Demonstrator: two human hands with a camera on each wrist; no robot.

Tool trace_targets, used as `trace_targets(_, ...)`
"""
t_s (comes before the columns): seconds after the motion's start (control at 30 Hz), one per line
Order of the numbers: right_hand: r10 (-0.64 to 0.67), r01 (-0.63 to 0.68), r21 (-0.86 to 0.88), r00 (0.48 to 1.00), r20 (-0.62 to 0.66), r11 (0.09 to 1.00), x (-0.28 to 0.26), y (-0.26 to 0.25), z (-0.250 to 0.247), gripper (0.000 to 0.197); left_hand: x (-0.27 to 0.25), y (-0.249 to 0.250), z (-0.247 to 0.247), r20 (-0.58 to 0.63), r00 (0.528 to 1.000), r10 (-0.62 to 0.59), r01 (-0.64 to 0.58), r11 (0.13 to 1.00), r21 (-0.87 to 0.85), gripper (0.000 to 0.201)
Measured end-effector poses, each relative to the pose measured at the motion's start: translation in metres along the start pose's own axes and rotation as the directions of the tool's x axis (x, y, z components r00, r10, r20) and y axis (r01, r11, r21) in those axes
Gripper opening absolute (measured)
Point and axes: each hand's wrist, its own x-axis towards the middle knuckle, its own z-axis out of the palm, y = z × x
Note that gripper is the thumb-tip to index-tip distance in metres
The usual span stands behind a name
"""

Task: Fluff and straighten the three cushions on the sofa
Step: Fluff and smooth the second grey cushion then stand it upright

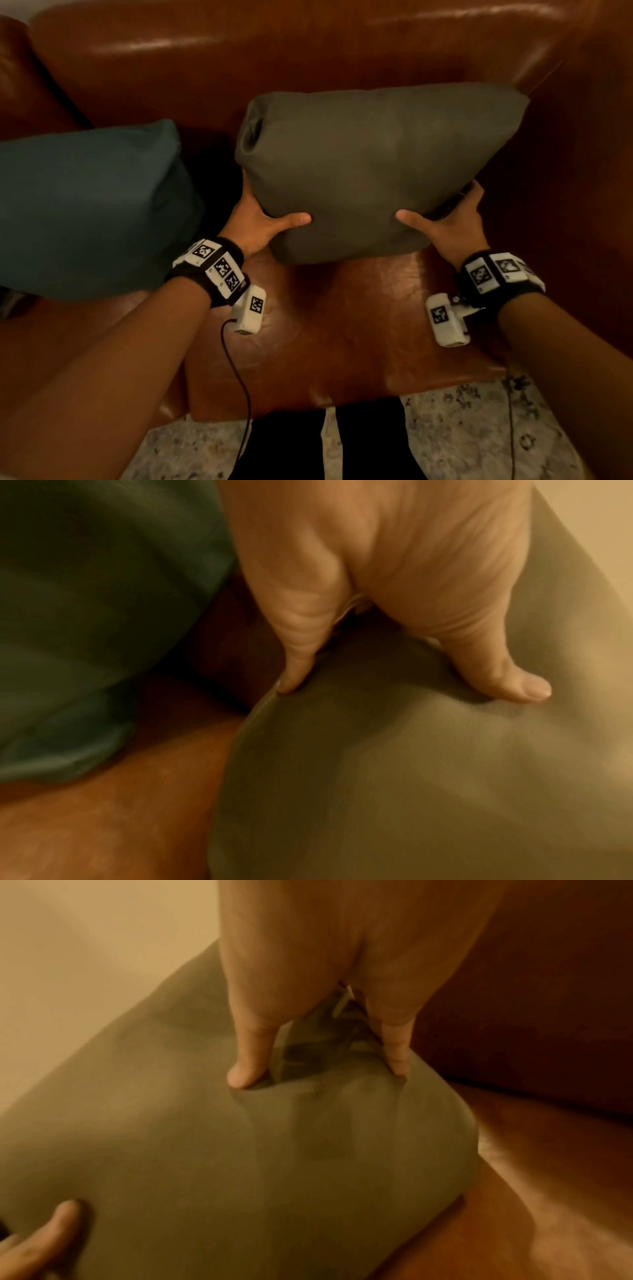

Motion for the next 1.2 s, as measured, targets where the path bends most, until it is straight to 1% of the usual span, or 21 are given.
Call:
trace_targets(0.07,0.005,-0.005,0.005,0.999,0.036,1.000,-0.002,0.000,-0.007,0.135,-0.003,0.003,0.001,-0.029,1.000,0.006,-0.007,1.000,-0.015,0.128)
trace_targets(0.13,0.024,-0.033,0.128,0.997,0.068,0.991,0.000,-0.004,-0.018,0.137,-0.009,0.012,-0.004,-0.063,0.998,-0.007,0.003,0.997,-0.071,0.126)
trace_targets(0.17,0.029,-0.039,0.190,0.998,0.050,0.981,0.006,-0.007,-0.026,0.137,-0.012,0.020,-0.007,-0.089,0.996,-0.020,0.009,0.993,-0.116,0.121)
trace_targets(0.2,0.041,-0.045,0.241,0.999,0.021,0.970,0.013,-0.014,-0.035,0.134,-0.014,0.031,-0.012,-0.123,0.992,-0.027,0.010,0.990,-0.140,0.109)
trace_targets(0.23,0.055,-0.050,0.286,0.998,-0.008,0.957,0.023,-0.021,-0.046,0.124,-0.013,0.042,-0.017,-0.167,0.986,-0.019,-0.003,0.991,-0.131,0.093)
trace_targets(0.27,0.065,-0.051,0.332,0.997,-0.033,0.942,0.036,-0.028,-0.056,0.107,-0.011,0.054,-0.022,-0.222,0.975,0.010,-0.030,0.996,-0.086,0.077)
trace_targets(0.33,0.088,-0.059,0.436,0.995,-0.046,0.898,0.062,-0.045,-0.074,0.064,0.000,0.072,-0.033,-0.329,0.938,0.110,-0.082,0.992,0.099,0.051)
trace_targets(0.4,0.120,-0.097,0.474,0.993,-0.019,0.875,0.081,-0.066,-0.083,0.047,0.013,0.084,-0.042,-0.340,0.927,0.157,-0.052,0.952,0.301,0.028)
trace_targets(0.47,0.131,-0.118,0.361,0.991,-0.012,0.925,0.092,-0.079,-0.085,0.039,0.023,0.094,-0.048,-0.304,0.950,0.074,0.053,0.919,0.390,0.016)
trace_targets(0.57,0.085,-0.074,0.180,0.995,-0.056,0.981,0.103,-0.076,-0.084,0.041,0.025,0.106,-0.053,-0.255,0.967,-0.020,0.143,0.869,0.474,0.024)
trace_targets(0.63,0.069,-0.054,0.164,0.994,-0.086,0.985,0.109,-0.070,-0.087,0.042,0.022,0.111,-0.053,-0.251,0.968,-0.006,0.138,0.846,0.515,0.024)
trace_targets(0.7,0.059,-0.038,0.159,0.990,-0.128,0.986,0.112,-0.070,-0.093,0.038,0.019,0.112,-0.055,-0.309,0.951,0.013,0.152,0.852,0.501,0.022)
trace_targets(0.73,0.047,-0.023,0.154,0.987,-0.155,0.988,0.114,-0.071,-0.095,0.036,0.019,0.111,-0.058,-0.378,0.926,-0.003,0.184,0.878,0.443,0.021)
trace_targets(0.77,0.037,-0.009,0.154,0.983,-0.179,0.988,0.115,-0.074,-0.097,0.034,0.019,0.110,-0.060,-0.458,0.888,-0.046,0.216,0.920,0.326,0.018)
trace_targets(0.83,0.049,-0.016,0.176,0.982,-0.185,0.984,0.120,-0.080,-0.097,0.035,0.021,0.109,-0.065,-0.556,0.814,-0.166,0.219,0.975,0.028,0.011)
trace_targets(0.9,0.122,-0.093,0.222,0.985,-0.119,0.971,0.124,-0.084,-0.097,0.036,0.022,0.113,-0.065,-0.546,0.804,-0.235,0.216,0.971,-0.101,0.015)
trace_targets(0.97,0.181,-0.169,0.254,0.983,-0.023,0.952,0.127,-0.087,-0.099,0.039,0.022,0.120,-0.062,-0.489,0.829,-0.272,0.248,0.962,-0.114,0.036)
trace_targets(1.0,0.179,-0.172,0.237,0.984,-0.006,0.956,0.127,-0.088,-0.100,0.038,0.024,0.120,-0.063,-0.477,0.837,-0.268,0.261,0.962,-0.081,0.041)
trace_targets(1.03,0.164,-0.157,0.202,0.986,-0.020,0.967,0.127,-0.089,-0.102,0.037,0.026,0.118,-0.065,-0.493,0.834,-0.246,0.255,0.966,-0.050,0.040)
trace_targets(1.17,0.068,-0.067,0.007,0.986,-0.150,0.998,0.124,-0.098,-0.104,0.039,0.031,0.113,-0.066,-0.617,0.764,-0.188,0.190,0.980,-0.064,0.022)
trace_targets(1.2,0.023,-0.041,-0.096,0.983,-0.184,0.995,0.122,-0.101,-0.104,0.041,0.029,0.115,-0.064,-0.641,0.757,-0.125,0.145,0.989,-0.021,0.022)
